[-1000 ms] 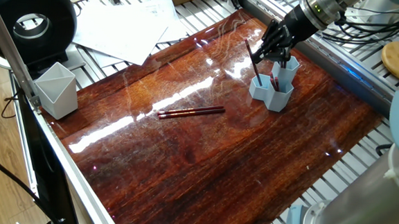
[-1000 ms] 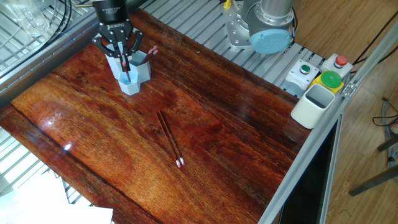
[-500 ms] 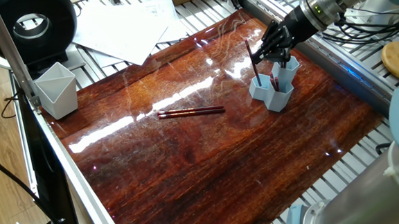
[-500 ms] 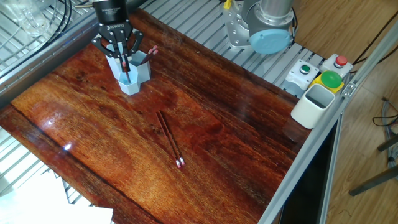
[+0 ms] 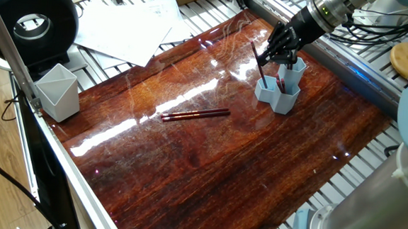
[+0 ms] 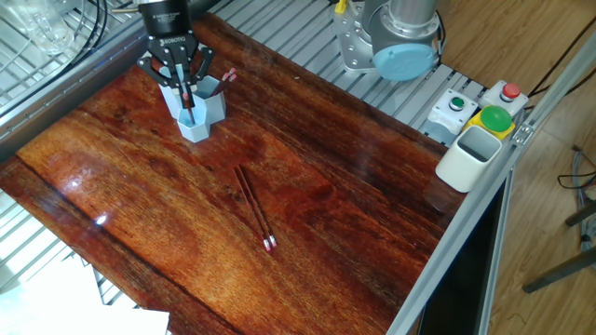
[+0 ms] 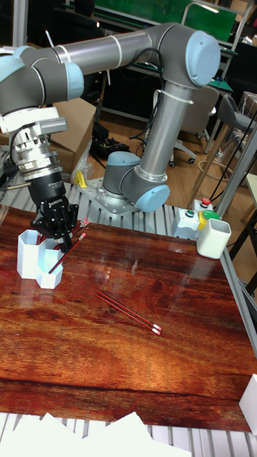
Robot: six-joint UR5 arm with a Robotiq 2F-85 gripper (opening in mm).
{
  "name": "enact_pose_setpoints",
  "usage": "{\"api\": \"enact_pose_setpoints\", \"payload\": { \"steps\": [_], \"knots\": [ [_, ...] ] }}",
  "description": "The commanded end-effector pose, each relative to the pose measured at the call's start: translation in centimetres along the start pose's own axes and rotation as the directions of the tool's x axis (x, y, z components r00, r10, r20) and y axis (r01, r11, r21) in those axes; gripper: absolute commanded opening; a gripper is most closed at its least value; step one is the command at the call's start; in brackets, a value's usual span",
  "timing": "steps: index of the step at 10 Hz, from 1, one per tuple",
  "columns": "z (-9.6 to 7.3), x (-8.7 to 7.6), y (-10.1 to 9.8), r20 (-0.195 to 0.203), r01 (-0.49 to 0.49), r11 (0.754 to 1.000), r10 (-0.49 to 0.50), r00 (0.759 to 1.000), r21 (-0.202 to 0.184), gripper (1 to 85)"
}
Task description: Put the pen into the pen holder
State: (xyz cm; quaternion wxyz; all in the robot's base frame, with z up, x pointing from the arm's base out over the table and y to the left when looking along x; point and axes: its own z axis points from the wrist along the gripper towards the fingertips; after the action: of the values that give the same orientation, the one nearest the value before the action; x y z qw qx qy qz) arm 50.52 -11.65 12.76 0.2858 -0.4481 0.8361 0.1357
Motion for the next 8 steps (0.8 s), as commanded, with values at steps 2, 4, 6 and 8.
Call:
{"api": "enact_pose_setpoints", "payload": {
  "steps": [2,4,6,8],
  "knots": [
    [-0.01,0.14,-0.41,0.014,0.006,1.0,-0.006,1.0,0.007,1.0],
    [-0.01,0.14,-0.46,0.015,0.007,1.0,-0.008,1.0,0.009,1.0],
    [0.01,0.18,-0.48,0.015,0.009,1.0,-0.009,1.0,0.009,1.0],
    [0.01,0.6,-0.66,-0.001,0.007,1.0,-0.007,1.0,0.015,1.0]
  ]
}}
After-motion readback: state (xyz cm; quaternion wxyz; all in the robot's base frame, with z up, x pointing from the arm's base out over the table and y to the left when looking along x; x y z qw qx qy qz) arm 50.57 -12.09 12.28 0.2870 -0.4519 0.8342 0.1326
